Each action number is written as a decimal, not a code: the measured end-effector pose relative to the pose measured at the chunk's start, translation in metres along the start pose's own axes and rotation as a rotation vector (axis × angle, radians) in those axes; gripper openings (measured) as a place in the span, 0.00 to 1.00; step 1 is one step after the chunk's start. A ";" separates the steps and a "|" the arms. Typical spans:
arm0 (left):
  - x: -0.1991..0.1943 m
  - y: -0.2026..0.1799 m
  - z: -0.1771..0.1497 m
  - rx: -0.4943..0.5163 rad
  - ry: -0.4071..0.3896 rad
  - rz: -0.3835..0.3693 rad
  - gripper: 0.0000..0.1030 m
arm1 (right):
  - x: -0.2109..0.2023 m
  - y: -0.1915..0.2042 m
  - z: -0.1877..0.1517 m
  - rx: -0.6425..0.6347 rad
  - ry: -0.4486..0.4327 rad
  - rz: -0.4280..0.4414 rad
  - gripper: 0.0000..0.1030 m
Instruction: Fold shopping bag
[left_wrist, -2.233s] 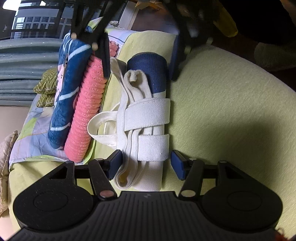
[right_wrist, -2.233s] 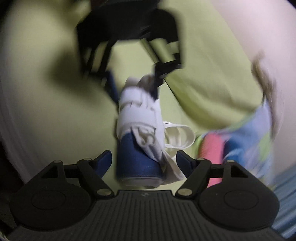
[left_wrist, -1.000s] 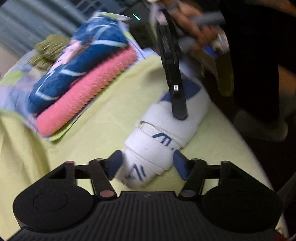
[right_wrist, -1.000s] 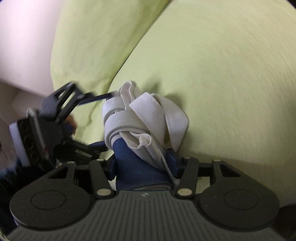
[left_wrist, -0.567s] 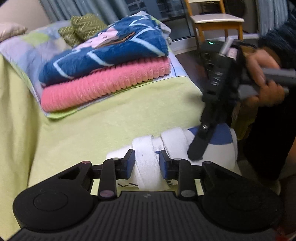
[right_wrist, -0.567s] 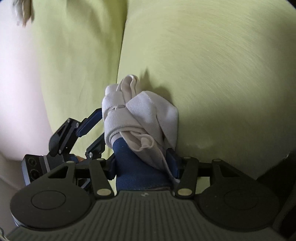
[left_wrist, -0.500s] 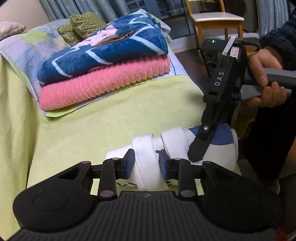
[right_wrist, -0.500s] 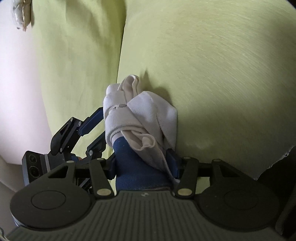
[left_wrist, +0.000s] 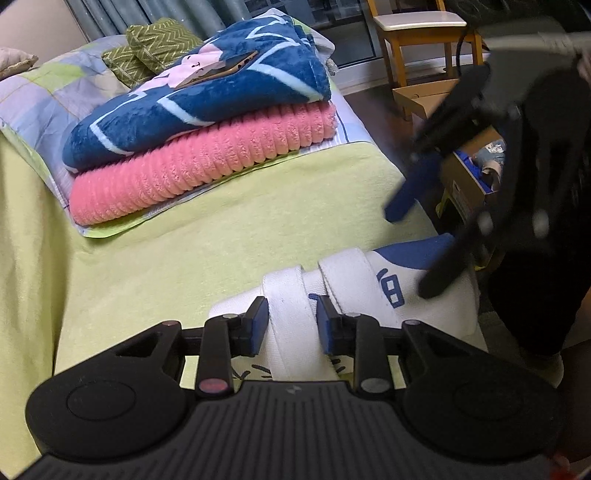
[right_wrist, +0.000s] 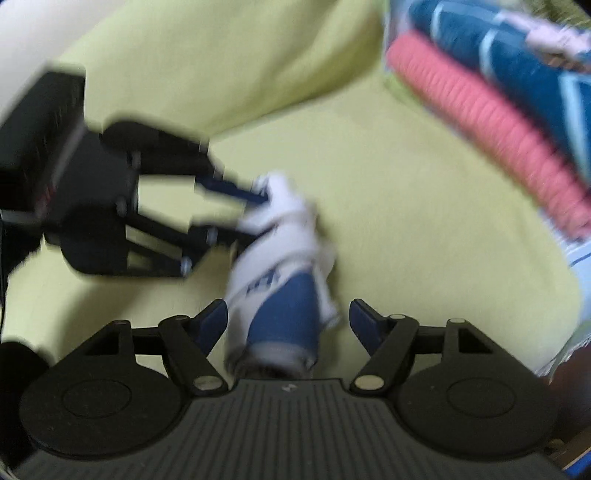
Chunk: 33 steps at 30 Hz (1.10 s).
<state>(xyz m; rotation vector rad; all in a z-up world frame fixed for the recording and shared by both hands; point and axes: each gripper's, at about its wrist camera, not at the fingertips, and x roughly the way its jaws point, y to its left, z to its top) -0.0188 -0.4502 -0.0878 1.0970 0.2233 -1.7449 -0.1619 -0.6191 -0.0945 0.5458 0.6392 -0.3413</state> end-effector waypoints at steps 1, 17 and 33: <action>0.002 0.002 0.000 0.004 -0.001 0.000 0.32 | 0.001 0.003 0.003 0.014 -0.026 0.008 0.68; -0.050 0.010 -0.061 -0.624 -0.035 0.003 0.44 | 0.032 -0.021 -0.025 0.378 -0.042 0.196 0.48; -0.007 0.045 -0.136 -1.279 -0.117 -0.332 0.67 | 0.020 -0.043 -0.051 0.519 0.008 0.305 0.57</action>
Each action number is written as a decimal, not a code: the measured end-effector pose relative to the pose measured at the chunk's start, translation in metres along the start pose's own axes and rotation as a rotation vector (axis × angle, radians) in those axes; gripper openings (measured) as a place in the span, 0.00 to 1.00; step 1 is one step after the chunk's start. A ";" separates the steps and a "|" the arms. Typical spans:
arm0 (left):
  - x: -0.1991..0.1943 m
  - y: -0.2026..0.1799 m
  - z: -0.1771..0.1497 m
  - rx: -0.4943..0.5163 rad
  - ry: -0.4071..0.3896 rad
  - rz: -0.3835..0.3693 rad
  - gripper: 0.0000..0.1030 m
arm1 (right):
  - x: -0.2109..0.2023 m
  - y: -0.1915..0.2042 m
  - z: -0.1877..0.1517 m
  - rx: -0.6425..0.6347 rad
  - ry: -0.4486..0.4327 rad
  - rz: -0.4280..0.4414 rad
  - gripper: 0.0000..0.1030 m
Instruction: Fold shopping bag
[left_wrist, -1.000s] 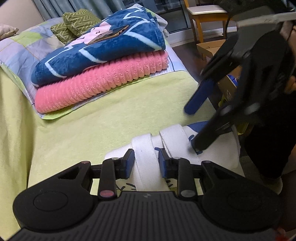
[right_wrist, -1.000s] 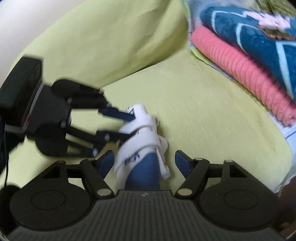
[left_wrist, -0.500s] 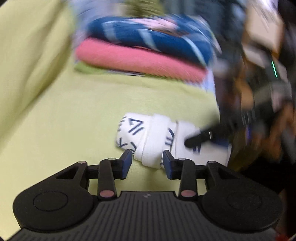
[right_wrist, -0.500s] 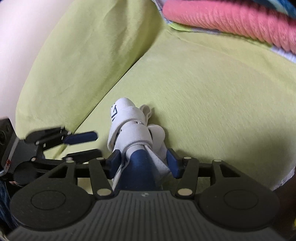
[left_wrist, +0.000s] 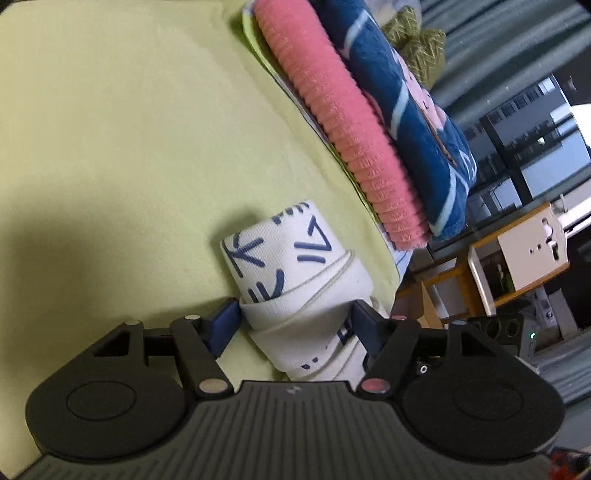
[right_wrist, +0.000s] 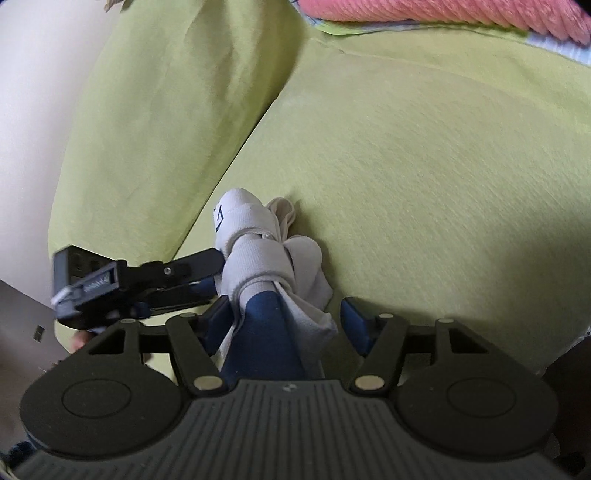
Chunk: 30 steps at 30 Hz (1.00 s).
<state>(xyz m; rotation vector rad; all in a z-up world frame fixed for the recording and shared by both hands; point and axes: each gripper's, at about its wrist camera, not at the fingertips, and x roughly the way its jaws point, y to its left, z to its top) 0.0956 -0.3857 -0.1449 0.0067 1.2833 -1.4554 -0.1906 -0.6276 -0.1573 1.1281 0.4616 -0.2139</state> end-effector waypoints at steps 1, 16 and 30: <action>0.000 -0.002 0.001 0.002 -0.002 0.001 0.67 | 0.001 -0.001 0.001 0.006 0.002 0.002 0.56; 0.031 -0.032 0.015 0.021 -0.014 -0.003 0.67 | -0.006 0.014 0.003 -0.010 -0.029 -0.054 0.65; 0.028 -0.025 0.017 0.052 0.000 0.017 0.66 | -0.002 0.125 -0.049 -0.606 -0.038 -0.440 0.90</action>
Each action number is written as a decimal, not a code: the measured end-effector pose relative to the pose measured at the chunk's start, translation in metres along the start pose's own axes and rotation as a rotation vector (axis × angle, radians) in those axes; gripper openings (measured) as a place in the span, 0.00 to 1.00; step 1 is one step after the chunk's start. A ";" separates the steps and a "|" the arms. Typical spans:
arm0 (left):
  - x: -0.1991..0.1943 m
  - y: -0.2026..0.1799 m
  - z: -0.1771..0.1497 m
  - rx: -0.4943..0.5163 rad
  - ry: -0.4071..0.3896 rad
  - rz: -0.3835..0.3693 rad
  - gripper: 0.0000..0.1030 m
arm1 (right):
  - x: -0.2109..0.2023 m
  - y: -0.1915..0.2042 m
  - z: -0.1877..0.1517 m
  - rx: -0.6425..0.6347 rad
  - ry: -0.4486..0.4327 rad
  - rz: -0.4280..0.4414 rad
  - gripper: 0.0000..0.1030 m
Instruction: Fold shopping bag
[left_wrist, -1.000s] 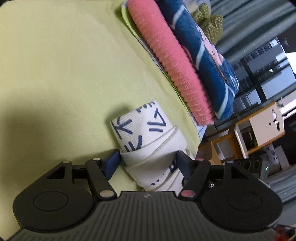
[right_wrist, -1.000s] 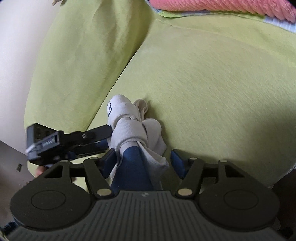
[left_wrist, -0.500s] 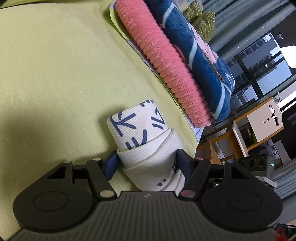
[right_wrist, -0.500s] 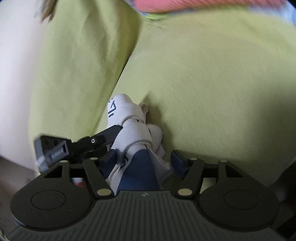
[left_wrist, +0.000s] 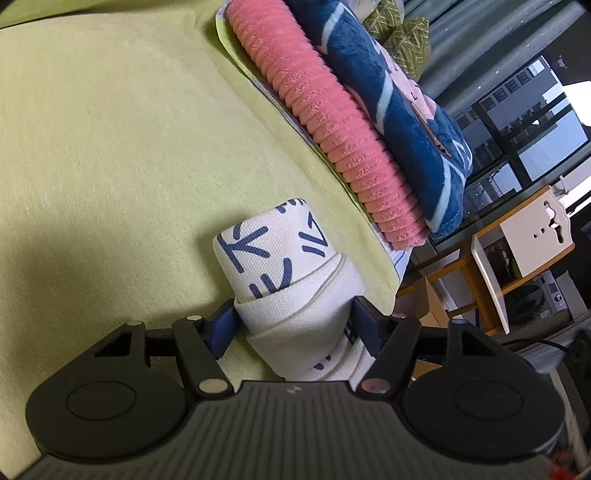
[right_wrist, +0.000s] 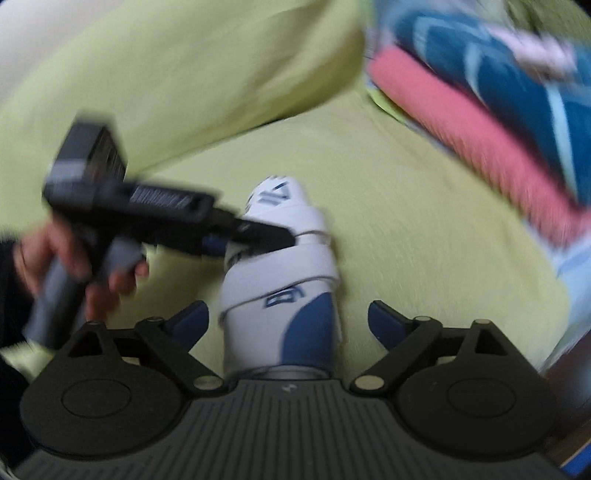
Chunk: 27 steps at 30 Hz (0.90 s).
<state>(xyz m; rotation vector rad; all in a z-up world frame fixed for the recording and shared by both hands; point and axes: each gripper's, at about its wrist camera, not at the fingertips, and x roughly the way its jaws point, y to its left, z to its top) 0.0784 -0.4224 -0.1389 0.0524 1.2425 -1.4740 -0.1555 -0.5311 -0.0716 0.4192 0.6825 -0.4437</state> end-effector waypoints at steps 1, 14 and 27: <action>-0.001 0.002 -0.002 0.000 -0.001 0.003 0.66 | 0.002 0.010 0.000 -0.052 0.007 -0.037 0.91; -0.022 0.044 -0.026 0.011 0.000 -0.004 0.66 | 0.034 0.041 -0.014 -0.233 0.036 -0.158 0.78; -0.046 0.102 -0.041 0.022 0.014 -0.093 0.66 | 0.002 -0.025 -0.016 0.199 0.024 0.142 0.92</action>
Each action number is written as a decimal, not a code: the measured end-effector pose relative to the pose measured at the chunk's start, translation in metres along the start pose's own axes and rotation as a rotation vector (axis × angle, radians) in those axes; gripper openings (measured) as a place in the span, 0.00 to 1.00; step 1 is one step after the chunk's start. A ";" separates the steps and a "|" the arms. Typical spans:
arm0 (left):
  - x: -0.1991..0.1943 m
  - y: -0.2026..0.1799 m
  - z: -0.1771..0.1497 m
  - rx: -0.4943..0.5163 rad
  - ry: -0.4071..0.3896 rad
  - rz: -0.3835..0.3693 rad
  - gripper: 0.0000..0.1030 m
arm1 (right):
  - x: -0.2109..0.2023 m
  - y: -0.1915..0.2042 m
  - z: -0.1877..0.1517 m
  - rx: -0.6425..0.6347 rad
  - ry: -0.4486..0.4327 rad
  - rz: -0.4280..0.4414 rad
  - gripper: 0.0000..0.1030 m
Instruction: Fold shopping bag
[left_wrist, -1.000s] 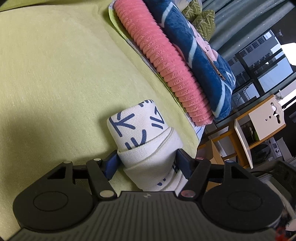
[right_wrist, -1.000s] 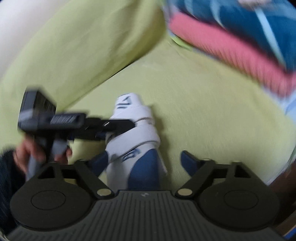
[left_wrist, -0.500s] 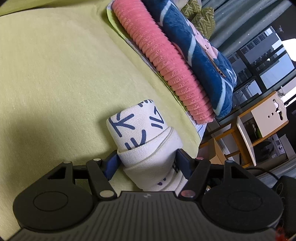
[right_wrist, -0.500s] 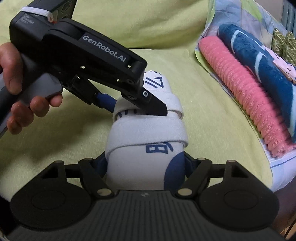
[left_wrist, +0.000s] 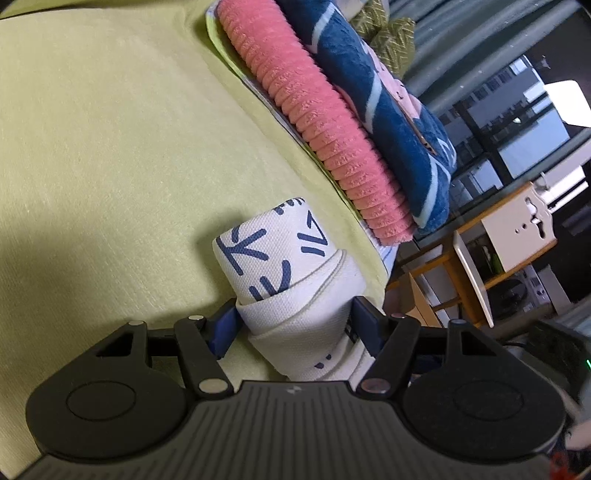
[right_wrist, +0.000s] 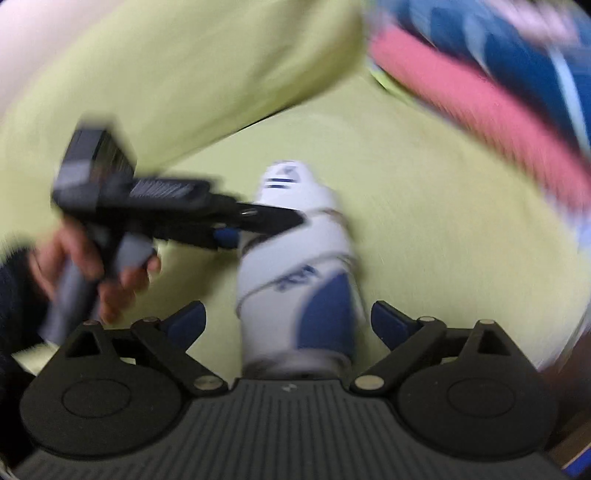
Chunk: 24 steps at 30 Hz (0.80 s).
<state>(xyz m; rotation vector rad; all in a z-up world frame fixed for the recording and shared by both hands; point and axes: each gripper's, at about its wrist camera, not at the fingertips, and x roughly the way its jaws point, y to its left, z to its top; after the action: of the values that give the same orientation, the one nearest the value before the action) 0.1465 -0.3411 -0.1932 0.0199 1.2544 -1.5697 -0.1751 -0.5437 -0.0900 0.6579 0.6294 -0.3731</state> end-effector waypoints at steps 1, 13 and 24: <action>-0.001 0.003 0.000 0.002 0.006 -0.006 0.66 | 0.000 -0.013 0.000 0.054 0.011 0.036 0.92; -0.056 0.052 -0.009 0.047 0.063 -0.031 0.66 | 0.052 -0.040 0.025 0.123 0.090 0.210 0.70; -0.071 0.010 -0.012 0.217 0.109 -0.010 0.64 | 0.017 -0.039 0.005 0.167 0.005 0.177 0.51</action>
<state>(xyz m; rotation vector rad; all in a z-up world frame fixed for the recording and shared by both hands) 0.1774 -0.2816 -0.1642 0.2410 1.1628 -1.7263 -0.1801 -0.5780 -0.1149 0.8681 0.5439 -0.2606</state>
